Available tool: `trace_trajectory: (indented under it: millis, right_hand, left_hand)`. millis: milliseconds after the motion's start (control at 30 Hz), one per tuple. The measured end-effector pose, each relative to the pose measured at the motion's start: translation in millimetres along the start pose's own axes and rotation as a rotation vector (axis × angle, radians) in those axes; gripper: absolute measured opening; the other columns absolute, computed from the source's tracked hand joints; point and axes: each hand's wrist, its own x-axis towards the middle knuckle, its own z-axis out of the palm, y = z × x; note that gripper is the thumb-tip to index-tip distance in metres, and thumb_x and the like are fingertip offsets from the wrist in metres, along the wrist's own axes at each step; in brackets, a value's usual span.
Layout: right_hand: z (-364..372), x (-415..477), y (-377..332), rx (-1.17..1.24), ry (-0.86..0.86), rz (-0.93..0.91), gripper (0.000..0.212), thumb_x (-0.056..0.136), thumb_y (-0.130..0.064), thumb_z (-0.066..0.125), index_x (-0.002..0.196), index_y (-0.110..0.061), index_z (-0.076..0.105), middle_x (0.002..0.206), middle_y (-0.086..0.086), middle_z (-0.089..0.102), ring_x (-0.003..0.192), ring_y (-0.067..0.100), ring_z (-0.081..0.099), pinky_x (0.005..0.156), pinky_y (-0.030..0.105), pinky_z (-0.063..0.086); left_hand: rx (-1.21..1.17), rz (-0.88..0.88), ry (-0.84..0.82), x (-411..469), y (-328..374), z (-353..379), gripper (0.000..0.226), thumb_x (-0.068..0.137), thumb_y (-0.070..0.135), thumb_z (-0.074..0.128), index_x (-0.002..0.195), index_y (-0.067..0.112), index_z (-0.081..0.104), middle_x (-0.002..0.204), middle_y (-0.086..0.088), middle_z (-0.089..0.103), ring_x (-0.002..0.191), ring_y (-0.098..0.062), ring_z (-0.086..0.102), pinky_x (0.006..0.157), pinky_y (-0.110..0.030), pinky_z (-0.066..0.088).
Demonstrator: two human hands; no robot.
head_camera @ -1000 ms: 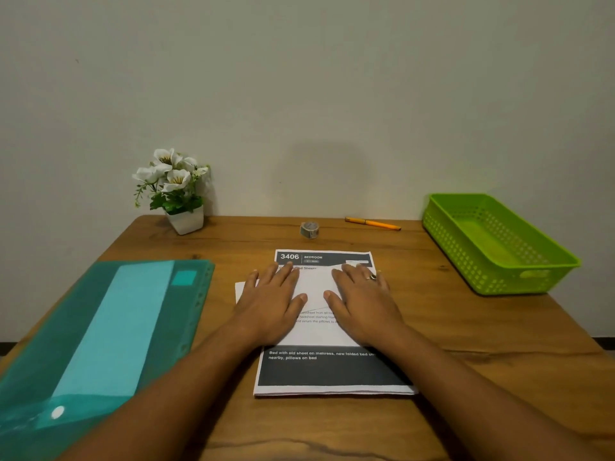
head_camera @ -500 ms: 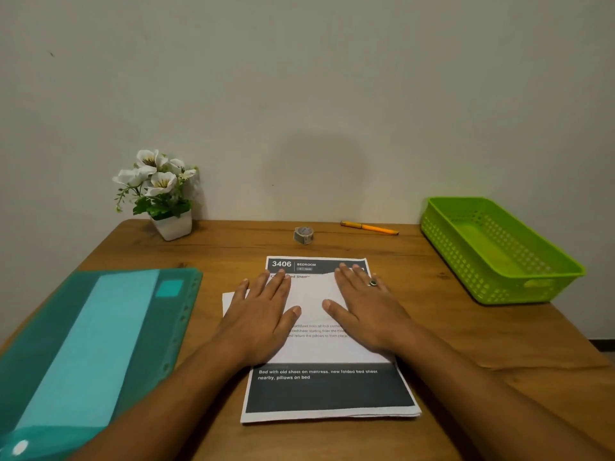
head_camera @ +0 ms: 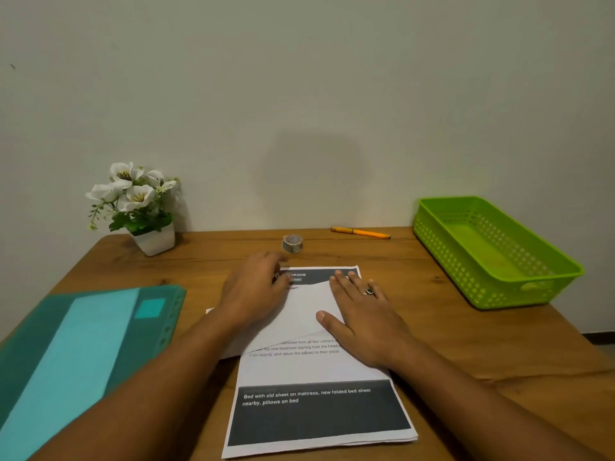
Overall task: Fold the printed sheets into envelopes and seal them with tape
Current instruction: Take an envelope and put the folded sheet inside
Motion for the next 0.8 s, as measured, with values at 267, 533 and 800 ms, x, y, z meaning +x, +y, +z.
trace_trajectory:
  millis: [267,533,800]
  right_hand:
    - [1,-1,1,0.029,0.02,-0.004,0.083,0.101,-0.072,0.012,0.167,-0.023,0.002,0.174,-0.005,-0.003,0.16,0.015,-0.007,0.13,0.047,-0.002]
    - [1,-1,2,0.036,0.036,0.001,0.082,0.101,-0.072,0.014,0.167,-0.023,0.005,0.174,-0.004,0.0,0.16,0.016,-0.003,0.13,0.047,-0.001]
    - [1,-2,1,0.031,0.036,-0.002,0.083,0.101,-0.072,0.015,0.167,-0.023,0.006,0.174,-0.004,0.002,0.16,0.017,-0.001,0.13,0.046,0.0]
  left_hand:
    - [0.042,-0.105,0.046,67,14,22,0.024,0.1,0.04,0.055,0.121,0.031,0.063,0.121,0.003,0.067,0.107,-0.024,0.063,0.075,-0.036,0.048]
    - [0.023,-0.065,0.132,53,14,17,0.029,0.094,0.058,0.058,0.098,0.03,0.062,0.099,0.009,0.066,0.088,-0.02,0.062,0.065,-0.034,0.047]
    - [-0.007,0.018,0.235,2,25,-4,0.029,0.094,0.054,0.059,0.082,0.028,0.063,0.083,0.014,0.064,0.076,-0.013,0.059,0.054,-0.028,0.041]
